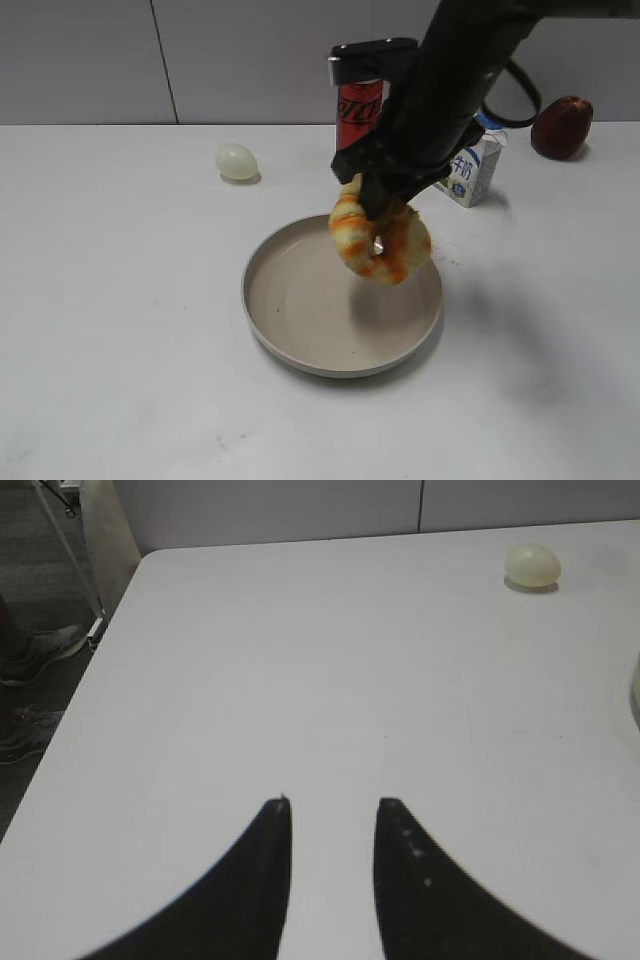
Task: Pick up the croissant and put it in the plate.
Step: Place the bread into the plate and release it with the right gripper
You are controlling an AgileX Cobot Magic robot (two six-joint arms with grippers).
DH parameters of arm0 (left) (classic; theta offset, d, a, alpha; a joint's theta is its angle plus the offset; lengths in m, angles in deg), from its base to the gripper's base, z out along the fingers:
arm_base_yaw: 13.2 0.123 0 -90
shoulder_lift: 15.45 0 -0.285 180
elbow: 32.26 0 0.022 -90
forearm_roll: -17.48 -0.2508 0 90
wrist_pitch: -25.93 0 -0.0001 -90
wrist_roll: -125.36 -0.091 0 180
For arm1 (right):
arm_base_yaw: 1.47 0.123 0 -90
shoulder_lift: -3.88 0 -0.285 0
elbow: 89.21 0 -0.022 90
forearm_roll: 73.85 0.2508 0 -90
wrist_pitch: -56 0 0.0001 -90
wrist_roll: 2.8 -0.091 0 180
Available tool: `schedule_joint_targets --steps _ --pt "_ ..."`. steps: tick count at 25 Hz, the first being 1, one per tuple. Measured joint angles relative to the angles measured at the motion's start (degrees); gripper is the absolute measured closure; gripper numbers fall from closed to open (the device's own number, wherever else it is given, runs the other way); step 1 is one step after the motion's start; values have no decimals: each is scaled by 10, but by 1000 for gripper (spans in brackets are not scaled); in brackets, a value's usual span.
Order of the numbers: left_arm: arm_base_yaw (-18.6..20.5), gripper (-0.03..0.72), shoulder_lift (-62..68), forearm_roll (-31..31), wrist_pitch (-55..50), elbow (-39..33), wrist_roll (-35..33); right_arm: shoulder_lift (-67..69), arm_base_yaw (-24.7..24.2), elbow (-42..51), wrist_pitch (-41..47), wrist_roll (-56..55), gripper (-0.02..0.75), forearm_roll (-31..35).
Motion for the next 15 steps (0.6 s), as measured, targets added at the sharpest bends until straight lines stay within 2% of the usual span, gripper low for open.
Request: schedule_joint_targets --steps 5,12,13,15 --pt "0 460 0 0 0 0 0 71 4 -24 -21 3 518 56" --pt "0 460 0 0 0 0 0 143 4 -59 -12 10 519 57" --pt "0 460 0 0 0 0 0 148 4 -60 -6 10 504 55" --pt "0 460 0 0 0 0 0 154 4 -62 7 10 360 53"
